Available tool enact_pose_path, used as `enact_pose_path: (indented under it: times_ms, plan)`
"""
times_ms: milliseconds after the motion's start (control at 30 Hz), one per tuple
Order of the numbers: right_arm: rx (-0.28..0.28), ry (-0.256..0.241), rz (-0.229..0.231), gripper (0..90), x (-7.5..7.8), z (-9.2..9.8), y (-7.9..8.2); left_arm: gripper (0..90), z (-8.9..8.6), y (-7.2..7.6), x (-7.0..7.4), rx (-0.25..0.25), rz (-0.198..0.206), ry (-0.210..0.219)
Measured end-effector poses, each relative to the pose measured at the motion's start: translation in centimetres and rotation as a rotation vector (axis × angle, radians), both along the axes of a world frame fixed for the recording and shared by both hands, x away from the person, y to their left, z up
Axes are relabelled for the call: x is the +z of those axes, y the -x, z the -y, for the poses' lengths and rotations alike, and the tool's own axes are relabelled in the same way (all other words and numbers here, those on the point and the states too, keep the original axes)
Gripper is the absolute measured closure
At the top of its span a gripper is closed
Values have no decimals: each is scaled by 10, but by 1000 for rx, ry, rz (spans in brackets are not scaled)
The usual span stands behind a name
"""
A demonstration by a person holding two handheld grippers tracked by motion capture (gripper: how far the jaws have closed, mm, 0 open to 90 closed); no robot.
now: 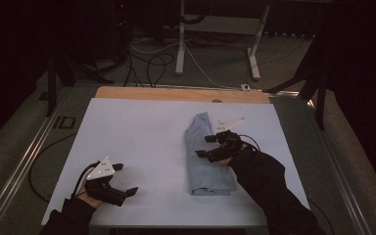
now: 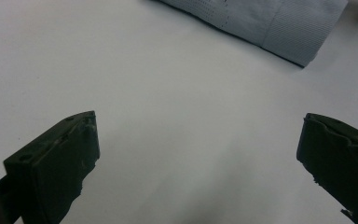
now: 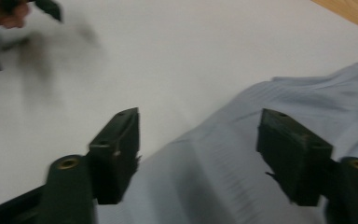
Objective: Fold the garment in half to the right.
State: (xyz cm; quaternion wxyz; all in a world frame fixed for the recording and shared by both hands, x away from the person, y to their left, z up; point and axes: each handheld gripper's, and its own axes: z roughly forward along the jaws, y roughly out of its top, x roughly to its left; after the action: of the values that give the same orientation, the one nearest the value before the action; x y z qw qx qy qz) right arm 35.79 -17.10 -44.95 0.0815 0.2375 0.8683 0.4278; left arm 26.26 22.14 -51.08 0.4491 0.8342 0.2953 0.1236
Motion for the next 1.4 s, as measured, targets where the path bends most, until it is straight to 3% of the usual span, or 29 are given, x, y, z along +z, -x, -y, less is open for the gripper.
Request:
enact_pose_path:
  times_ms: [133,367,433,567,733,833,967,1133,1400]
  plan:
    - [17,-15,29,486,-6,1,19,4,0,0,0,-3,1,4]
    - [49,26,48,900,-21,7,36,4,-1,0,-1,0,-4,12]
    - [87,53,68,900,-26,7,39,4,-1,-1,-1,-3,-4,11]
    - [136,95,59,900,-37,1,43,4,-1,-1,-2,-12,-6,8]
    - [144,124,33,900,-55,-1,44,4,0,1,-1,-7,-2,10]
    - [167,169,25,900,-66,-1,50,4,0,1,-1,-8,-4,11]
    - [199,150,-19,900,-73,0,52,4,1,1,-2,-17,-6,6]
    - [228,171,-6,900,-75,-5,57,4,0,0,-2,-15,-6,11]
    - [250,160,-42,900,-75,-5,65,4,0,1,-1,-17,-5,10]
